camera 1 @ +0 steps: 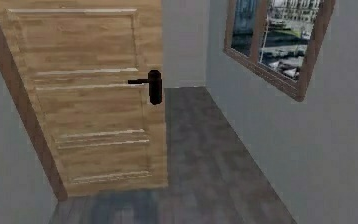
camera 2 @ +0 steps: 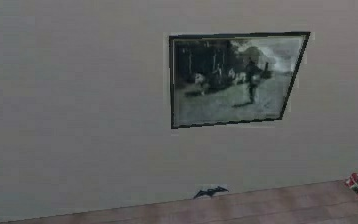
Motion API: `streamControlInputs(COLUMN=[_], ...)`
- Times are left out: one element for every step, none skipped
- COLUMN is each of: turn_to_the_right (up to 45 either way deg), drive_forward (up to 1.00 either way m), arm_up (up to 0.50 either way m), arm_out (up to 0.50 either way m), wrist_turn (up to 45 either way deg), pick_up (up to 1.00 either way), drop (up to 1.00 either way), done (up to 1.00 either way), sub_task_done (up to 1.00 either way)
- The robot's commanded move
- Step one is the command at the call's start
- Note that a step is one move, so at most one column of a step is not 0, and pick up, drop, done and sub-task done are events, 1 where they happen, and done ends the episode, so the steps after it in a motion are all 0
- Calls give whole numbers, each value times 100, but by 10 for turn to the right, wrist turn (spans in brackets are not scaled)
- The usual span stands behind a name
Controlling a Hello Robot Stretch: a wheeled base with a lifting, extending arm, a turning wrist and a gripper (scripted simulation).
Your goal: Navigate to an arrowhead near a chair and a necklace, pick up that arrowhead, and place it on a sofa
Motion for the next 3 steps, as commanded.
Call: streamControlInputs(turn_to_the_right=[90,0,90], drive_forward=[0,90,0], arm_up=[0,0,0], arm_out=[0,0,0], wrist_turn=[0,0,0], pick_up=[0,0,0], drop=[0,0,0], done=[0,0,0], sub_task_done=[0,0,0])
